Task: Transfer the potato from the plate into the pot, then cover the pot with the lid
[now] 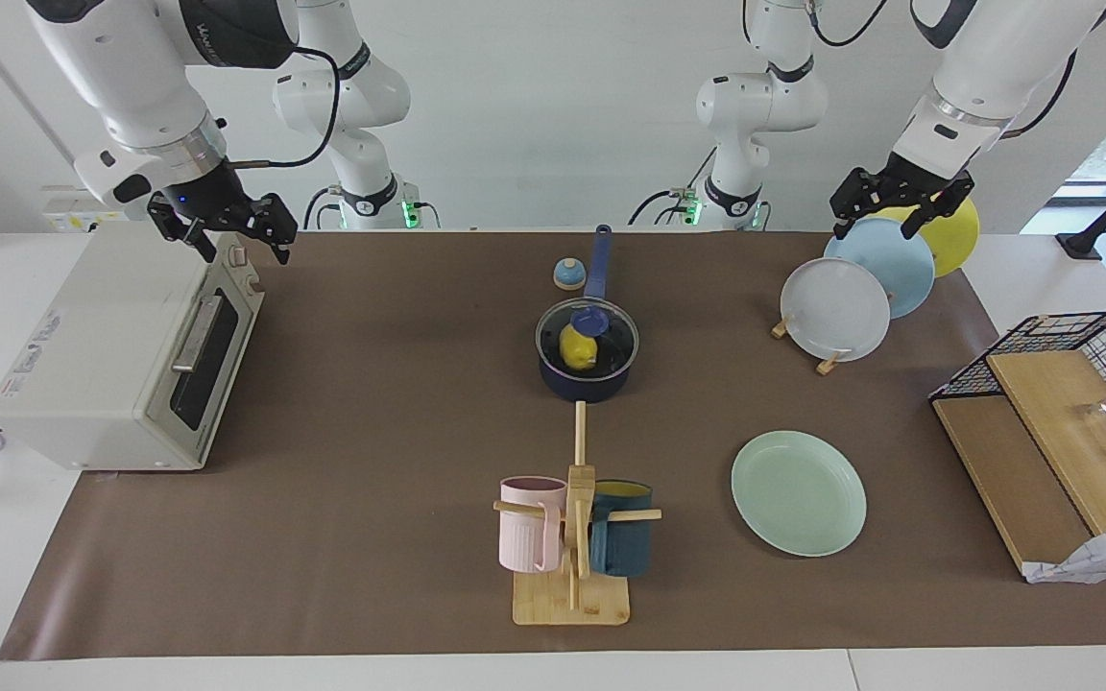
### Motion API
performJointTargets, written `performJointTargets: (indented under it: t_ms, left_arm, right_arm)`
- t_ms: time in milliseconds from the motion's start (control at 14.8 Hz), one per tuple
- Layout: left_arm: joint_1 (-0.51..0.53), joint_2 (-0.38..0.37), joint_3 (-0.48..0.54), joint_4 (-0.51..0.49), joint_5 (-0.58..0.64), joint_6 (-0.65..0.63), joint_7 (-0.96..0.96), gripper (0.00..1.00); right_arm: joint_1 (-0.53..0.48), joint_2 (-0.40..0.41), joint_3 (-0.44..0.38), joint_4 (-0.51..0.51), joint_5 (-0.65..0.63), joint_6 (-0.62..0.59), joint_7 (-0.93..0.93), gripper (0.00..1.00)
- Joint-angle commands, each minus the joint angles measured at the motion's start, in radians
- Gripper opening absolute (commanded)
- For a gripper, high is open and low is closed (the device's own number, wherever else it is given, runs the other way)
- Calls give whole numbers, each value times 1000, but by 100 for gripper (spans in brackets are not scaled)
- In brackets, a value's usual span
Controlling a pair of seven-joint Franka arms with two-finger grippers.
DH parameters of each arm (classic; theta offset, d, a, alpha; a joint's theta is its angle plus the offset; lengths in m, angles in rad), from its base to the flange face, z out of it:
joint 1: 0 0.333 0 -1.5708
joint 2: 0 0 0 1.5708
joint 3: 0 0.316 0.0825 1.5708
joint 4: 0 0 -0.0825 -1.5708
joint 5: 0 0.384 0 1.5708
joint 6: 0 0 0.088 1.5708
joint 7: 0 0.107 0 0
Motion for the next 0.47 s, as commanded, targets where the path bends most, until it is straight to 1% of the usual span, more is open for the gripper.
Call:
performJointTargets:
  t_ms: [0,405]
  left_arm:
    - [10,-12,-7,-17,-1,20,-7,100]
    - [7,-12,-7,-13,-2,21,-9,100]
  right_arm:
    - [-1,-33,2,-37,19,25,-8,100]
    - [-8,-35,2,-30,17,22,-8,100]
